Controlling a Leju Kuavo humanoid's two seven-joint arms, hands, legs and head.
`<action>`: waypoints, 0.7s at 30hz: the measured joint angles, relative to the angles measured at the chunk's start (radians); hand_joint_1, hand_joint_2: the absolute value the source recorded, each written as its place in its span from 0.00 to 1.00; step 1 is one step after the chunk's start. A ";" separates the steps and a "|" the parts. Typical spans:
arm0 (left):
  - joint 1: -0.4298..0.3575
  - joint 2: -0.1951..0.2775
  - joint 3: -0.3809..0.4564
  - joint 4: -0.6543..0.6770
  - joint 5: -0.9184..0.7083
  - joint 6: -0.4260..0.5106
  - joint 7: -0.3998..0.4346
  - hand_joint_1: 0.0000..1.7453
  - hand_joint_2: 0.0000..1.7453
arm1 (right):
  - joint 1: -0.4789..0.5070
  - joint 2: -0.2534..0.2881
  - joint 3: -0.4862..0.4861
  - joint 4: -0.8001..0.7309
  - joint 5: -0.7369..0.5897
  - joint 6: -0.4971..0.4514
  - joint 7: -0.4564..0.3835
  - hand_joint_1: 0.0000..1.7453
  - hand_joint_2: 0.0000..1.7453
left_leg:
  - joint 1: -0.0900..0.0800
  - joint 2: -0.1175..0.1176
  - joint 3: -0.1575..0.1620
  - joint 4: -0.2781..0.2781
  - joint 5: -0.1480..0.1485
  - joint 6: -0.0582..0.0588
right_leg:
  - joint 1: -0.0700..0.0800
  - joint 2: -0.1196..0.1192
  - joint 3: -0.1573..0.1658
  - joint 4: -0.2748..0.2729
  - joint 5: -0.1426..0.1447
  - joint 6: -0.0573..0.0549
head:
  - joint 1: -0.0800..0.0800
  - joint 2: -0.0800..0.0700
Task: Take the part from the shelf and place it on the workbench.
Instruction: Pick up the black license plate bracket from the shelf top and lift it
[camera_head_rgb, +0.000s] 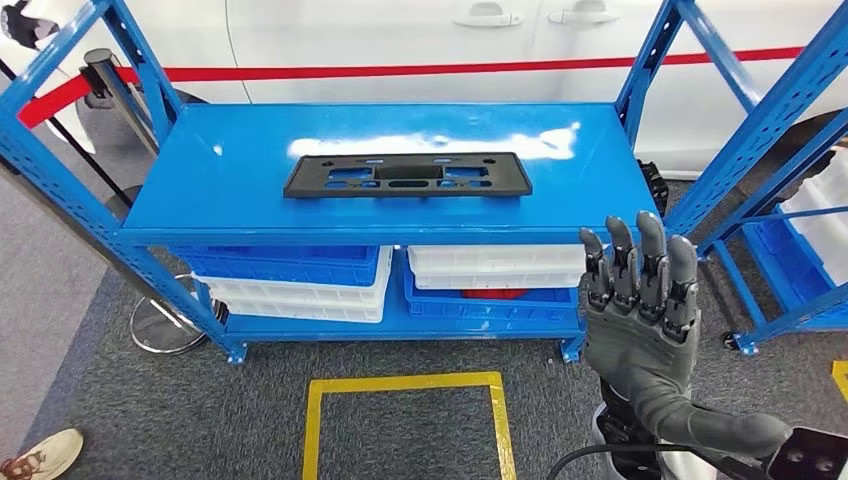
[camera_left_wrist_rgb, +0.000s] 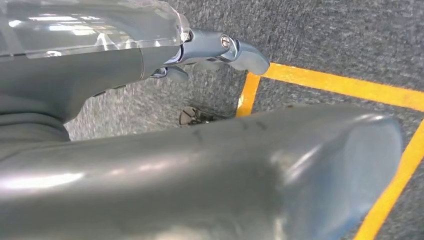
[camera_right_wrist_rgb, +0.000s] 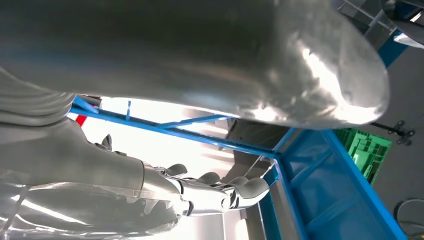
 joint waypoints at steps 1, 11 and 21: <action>0.000 0.000 0.001 0.000 0.001 0.000 -0.001 0.00 0.00 | -0.001 0.000 0.000 0.002 0.000 0.000 0.000 0.00 0.00 | 0.001 0.001 0.006 -0.003 -0.002 0.004 | -0.003 -0.001 -0.028 0.054 -0.024 0.004 | 0.001 0.000; 0.001 -0.001 0.015 0.001 0.008 0.000 -0.006 0.00 0.00 | -0.003 -0.006 0.007 0.017 0.005 -0.001 0.000 0.00 0.00 | -0.005 -0.001 0.061 0.001 -0.062 -0.022 | -0.011 -0.009 -0.050 -0.036 0.089 -0.001 | 0.002 0.000; 0.005 -0.001 0.023 0.001 0.017 -0.002 -0.014 0.00 0.00 | -0.007 -0.008 0.014 0.026 0.002 0.006 0.000 0.00 0.00 | 0.000 0.000 -0.130 0.300 -0.125 -0.043 | -0.009 -0.003 0.011 -0.052 0.041 -0.039 | -0.001 0.000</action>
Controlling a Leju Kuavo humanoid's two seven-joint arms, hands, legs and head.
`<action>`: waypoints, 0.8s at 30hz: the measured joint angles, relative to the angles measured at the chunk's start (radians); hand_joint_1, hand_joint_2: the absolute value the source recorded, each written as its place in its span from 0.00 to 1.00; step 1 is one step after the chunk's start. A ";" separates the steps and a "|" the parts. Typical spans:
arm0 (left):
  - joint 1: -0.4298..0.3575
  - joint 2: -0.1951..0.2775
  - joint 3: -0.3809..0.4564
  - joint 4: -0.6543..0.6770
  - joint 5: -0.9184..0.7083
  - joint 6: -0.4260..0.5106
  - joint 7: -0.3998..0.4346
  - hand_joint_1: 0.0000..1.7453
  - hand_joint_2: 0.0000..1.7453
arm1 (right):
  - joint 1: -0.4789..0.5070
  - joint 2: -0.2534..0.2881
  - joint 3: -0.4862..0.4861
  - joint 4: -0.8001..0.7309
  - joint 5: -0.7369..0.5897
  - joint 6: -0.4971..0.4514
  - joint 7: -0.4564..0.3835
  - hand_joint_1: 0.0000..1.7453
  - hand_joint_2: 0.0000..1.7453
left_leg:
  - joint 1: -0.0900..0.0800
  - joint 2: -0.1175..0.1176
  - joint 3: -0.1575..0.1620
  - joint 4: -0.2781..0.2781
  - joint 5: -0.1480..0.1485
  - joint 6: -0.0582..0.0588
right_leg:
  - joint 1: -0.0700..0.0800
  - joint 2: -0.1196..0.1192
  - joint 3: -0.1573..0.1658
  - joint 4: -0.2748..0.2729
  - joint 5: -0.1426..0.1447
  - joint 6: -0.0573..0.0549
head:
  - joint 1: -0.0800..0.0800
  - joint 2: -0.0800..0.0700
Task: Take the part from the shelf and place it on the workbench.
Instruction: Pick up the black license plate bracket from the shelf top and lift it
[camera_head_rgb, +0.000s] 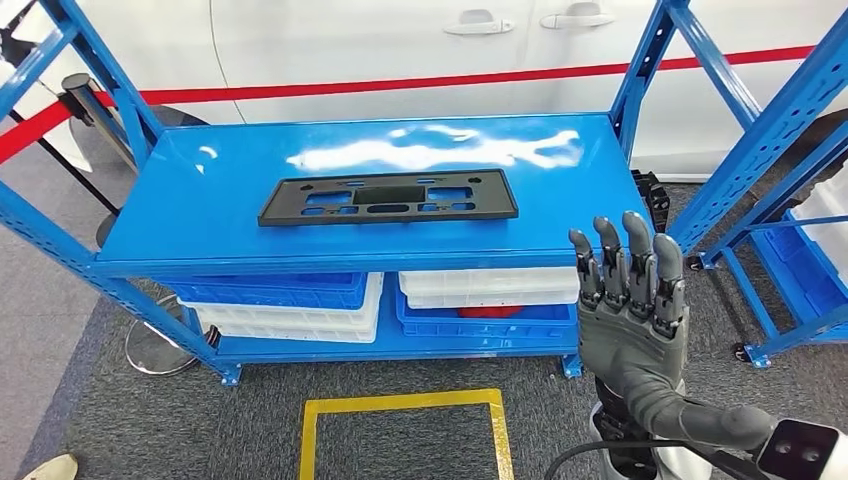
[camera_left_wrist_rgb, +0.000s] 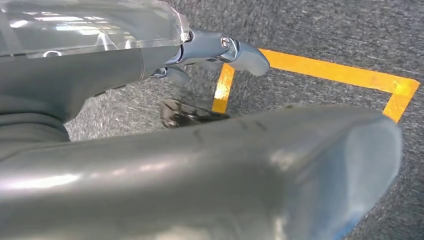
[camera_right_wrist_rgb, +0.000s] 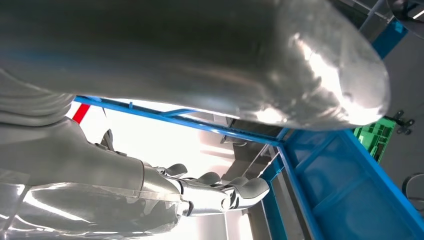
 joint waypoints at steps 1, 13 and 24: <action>0.001 0.000 0.000 0.000 0.000 0.000 -0.001 0.00 0.00 | 0.000 0.000 0.000 0.001 0.000 0.002 0.000 0.00 0.00 | 0.000 0.000 0.013 -0.056 0.049 0.004 | 0.001 0.002 0.012 0.000 -0.008 0.002 | 0.000 0.000; -0.001 0.001 0.001 0.001 -0.010 -0.004 -0.008 0.00 0.00 | -0.005 -0.007 0.000 0.003 0.003 -0.006 0.000 0.00 0.00 | -0.004 -0.005 0.146 -0.293 0.105 0.056 | 0.000 0.000 -0.110 0.246 -0.120 0.054 | 0.004 0.000; -0.005 -0.002 0.001 0.002 -0.011 -0.005 -0.008 0.00 0.00 | -0.004 -0.015 0.000 0.004 0.003 -0.006 0.000 0.00 0.00 | -0.008 -0.007 0.232 -0.265 0.024 0.010 | 0.005 -0.003 -0.069 0.015 0.049 0.008 | 0.004 0.000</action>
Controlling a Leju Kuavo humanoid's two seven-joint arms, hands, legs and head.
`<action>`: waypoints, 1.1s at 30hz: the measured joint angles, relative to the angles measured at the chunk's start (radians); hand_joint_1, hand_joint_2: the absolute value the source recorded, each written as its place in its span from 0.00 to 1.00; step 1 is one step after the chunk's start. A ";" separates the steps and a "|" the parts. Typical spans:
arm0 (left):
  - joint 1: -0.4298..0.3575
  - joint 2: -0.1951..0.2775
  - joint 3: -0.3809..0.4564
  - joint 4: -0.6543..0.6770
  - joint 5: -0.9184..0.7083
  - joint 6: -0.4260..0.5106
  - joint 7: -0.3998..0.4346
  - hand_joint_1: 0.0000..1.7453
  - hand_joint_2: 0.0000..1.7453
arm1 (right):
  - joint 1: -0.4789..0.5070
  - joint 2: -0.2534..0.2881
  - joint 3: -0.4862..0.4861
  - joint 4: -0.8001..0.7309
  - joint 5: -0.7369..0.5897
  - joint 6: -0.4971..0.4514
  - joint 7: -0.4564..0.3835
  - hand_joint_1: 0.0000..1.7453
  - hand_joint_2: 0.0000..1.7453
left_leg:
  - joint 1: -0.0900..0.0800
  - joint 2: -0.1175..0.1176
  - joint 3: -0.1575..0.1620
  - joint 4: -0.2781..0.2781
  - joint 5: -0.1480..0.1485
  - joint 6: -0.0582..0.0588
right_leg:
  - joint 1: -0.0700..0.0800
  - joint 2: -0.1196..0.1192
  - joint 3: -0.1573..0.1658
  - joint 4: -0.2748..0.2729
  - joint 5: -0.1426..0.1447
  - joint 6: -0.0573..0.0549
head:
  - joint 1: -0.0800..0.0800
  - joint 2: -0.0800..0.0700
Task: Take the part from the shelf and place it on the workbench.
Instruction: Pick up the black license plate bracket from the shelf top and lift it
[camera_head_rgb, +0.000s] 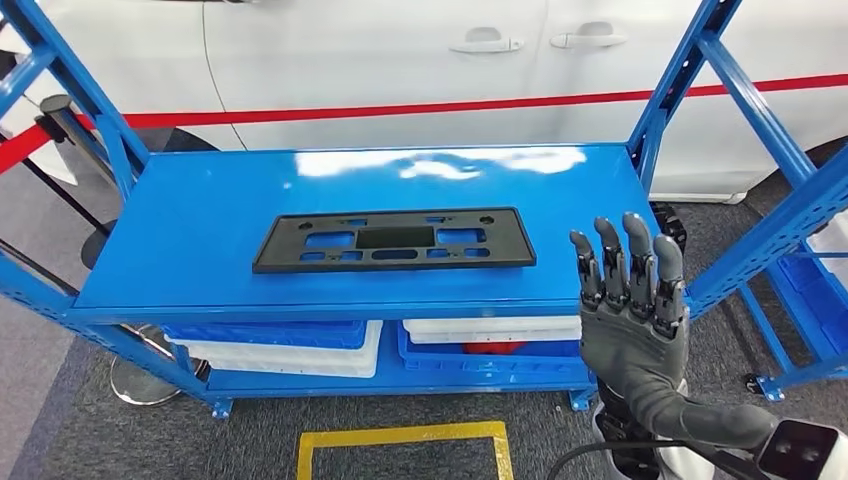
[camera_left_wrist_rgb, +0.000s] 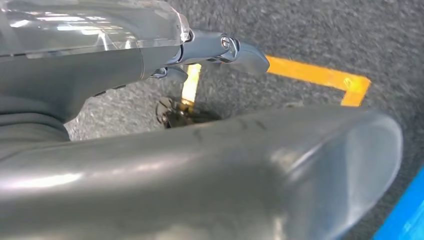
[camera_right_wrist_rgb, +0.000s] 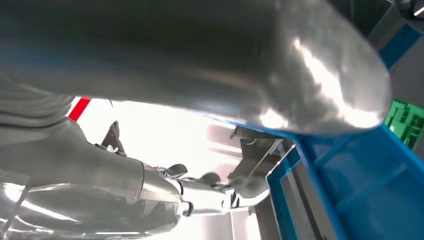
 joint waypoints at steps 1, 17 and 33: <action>-0.001 0.000 0.000 0.000 -0.001 -0.001 0.000 0.00 0.00 | 0.000 0.000 0.000 0.000 0.000 0.000 0.000 0.00 0.00 | 0.002 0.000 -0.018 0.037 -0.012 -0.004 | -0.002 0.000 0.010 -0.003 -0.004 -0.005 | 0.000 0.000; 0.000 -0.003 0.016 0.004 0.001 0.005 -0.006 0.00 0.00 | -0.047 -0.047 0.101 0.154 0.079 -0.061 0.024 0.00 0.50 | 0.004 0.003 -0.132 -0.023 0.119 0.032 | 0.003 0.005 0.080 0.045 -0.126 0.029 | -0.001 0.000; 0.001 -0.019 0.016 0.004 -0.039 0.011 -0.009 0.00 0.00 | -0.311 -0.053 0.556 0.622 0.798 -0.699 0.214 0.00 1.00 | 0.008 -0.002 -0.146 0.085 0.018 -0.017 | -0.010 0.000 0.022 -0.011 -0.017 -0.002 | -0.002 0.000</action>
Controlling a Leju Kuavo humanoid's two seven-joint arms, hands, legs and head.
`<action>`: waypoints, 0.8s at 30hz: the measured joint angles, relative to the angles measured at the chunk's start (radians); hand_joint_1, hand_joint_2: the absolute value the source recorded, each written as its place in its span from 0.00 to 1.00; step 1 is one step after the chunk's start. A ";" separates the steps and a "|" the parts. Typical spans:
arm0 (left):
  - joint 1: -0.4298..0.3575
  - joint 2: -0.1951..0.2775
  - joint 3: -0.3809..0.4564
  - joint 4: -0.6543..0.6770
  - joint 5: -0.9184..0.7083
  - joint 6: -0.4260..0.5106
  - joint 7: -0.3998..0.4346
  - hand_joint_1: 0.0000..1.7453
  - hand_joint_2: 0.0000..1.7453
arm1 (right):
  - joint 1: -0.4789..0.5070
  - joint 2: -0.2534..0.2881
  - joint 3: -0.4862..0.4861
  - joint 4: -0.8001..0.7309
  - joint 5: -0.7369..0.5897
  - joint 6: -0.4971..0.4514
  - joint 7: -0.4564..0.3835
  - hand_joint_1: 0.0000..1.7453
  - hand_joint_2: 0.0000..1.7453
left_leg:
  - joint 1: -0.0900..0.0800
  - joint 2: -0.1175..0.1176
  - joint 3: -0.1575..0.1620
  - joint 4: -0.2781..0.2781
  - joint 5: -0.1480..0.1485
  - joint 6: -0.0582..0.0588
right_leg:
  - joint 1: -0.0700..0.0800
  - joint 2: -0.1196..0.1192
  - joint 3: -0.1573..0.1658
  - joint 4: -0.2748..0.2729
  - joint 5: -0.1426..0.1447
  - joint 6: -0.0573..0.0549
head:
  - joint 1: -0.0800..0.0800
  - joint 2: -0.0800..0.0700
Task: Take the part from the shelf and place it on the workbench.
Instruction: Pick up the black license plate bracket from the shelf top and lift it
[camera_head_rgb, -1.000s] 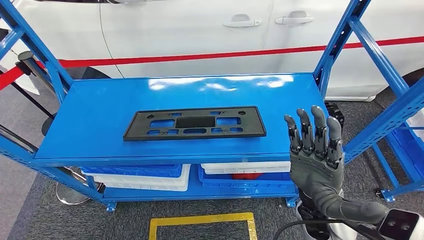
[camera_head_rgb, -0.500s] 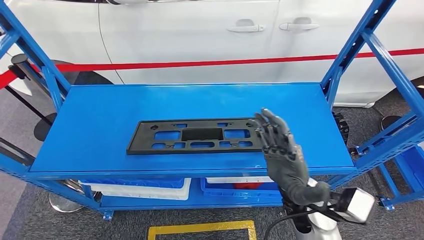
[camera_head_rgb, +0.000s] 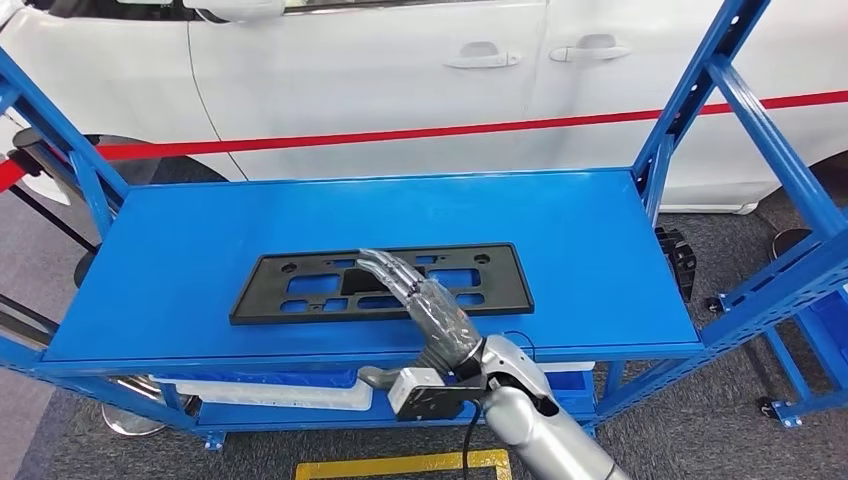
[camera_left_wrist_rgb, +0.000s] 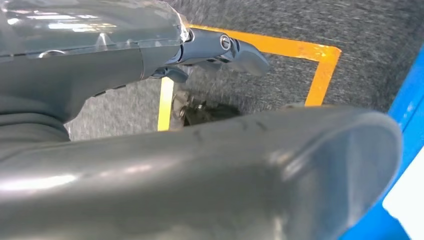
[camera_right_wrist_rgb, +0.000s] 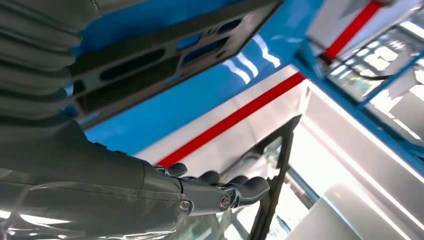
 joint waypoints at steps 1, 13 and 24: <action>0.000 0.000 0.000 0.000 -0.002 -0.001 -0.003 0.00 0.00 | -0.012 0.005 0.017 0.021 0.038 -0.023 0.012 0.00 1.00 | 0.000 0.000 -0.033 0.067 -0.029 -0.002 | 0.001 -0.001 0.001 0.000 -0.001 -0.003 | 0.000 0.000; 0.000 -0.001 0.000 0.000 -0.013 0.003 -0.003 0.00 0.00 | -0.089 0.057 0.174 0.164 0.400 -0.184 0.185 0.00 1.00 | -0.002 -0.002 0.031 -0.113 0.089 0.032 | 0.011 0.003 0.015 0.012 -0.026 0.022 | 0.001 0.000; 0.000 -0.002 0.000 0.000 -0.026 0.003 -0.003 0.00 0.00 | -0.133 0.102 0.200 0.291 0.482 -0.247 0.269 0.00 1.00 | -0.003 -0.002 0.039 -0.108 0.078 0.031 | 0.006 -0.001 -0.007 0.022 -0.002 0.021 | 0.001 0.000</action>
